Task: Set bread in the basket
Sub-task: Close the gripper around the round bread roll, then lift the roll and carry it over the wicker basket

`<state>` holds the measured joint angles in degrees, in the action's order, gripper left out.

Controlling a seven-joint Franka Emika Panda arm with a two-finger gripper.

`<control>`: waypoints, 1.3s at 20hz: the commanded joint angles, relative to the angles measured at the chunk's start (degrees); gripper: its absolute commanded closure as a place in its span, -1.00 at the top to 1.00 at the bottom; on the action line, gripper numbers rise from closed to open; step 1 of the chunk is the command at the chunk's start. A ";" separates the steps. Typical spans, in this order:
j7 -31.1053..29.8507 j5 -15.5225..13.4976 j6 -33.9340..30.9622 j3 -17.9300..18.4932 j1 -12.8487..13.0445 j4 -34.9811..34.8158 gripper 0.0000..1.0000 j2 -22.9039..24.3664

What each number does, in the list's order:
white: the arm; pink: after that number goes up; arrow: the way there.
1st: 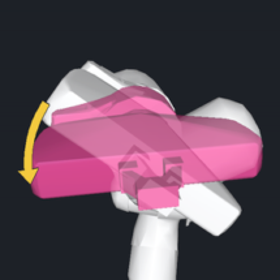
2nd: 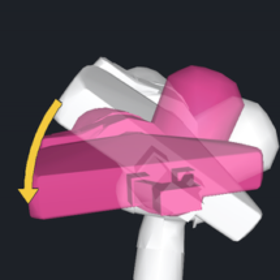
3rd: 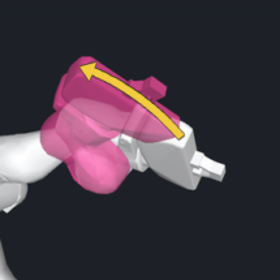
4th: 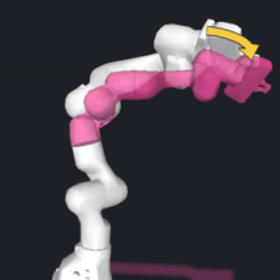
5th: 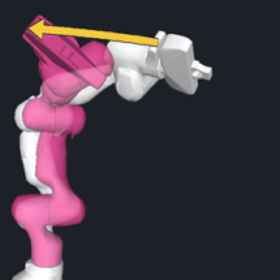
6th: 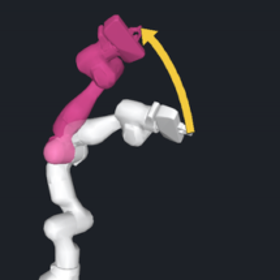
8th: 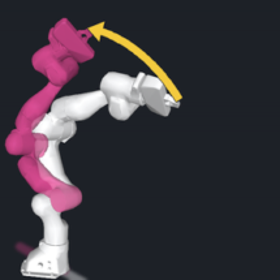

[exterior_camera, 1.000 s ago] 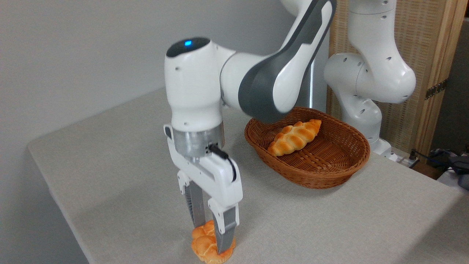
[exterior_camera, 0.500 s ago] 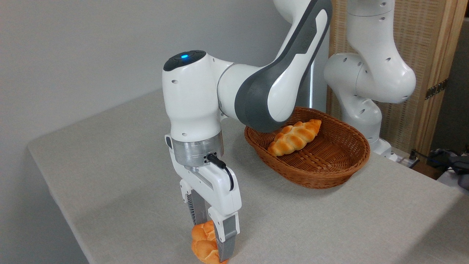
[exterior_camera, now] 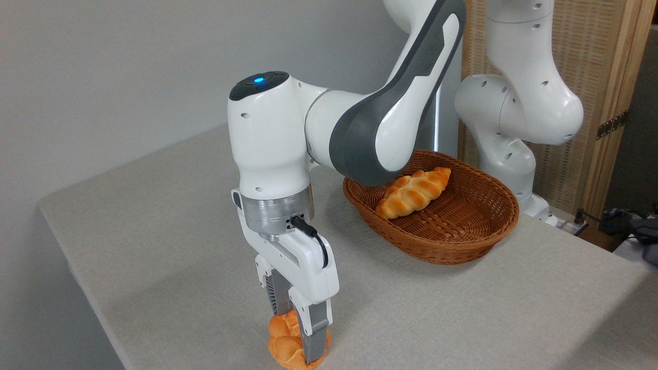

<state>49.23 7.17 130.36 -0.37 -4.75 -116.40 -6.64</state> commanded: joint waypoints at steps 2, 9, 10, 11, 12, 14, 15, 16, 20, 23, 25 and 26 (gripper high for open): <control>0.52 -0.14 0.51 0.10 0.27 0.21 0.30 -0.39; 0.16 -2.86 -0.27 -0.07 0.27 1.26 0.15 0.13; 0.08 -3.04 -1.41 -0.07 0.27 1.79 0.15 0.22; 0.16 -3.04 -3.42 -0.16 0.27 3.10 0.08 0.22; 0.16 -3.04 -5.62 -0.25 0.27 4.33 0.04 0.22; 0.16 -3.04 -8.53 -0.60 0.27 6.01 0.03 0.22; 0.08 -3.04 -9.84 -0.77 0.27 6.80 0.03 0.31; 0.07 -3.04 -11.95 -0.86 0.27 7.85 0.03 0.66; -0.10 -3.13 -24.33 -3.14 0.54 13.30 0.04 3.81; 0.25 -4.70 -31.11 -5.69 0.54 12.96 0.04 9.60; 0.60 -4.79 -36.98 -7.79 0.54 12.69 0.05 12.77; 0.60 -4.80 -39.71 -8.50 0.71 12.52 0.05 14.27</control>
<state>49.21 3.35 97.74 -6.91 -4.23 -102.54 2.42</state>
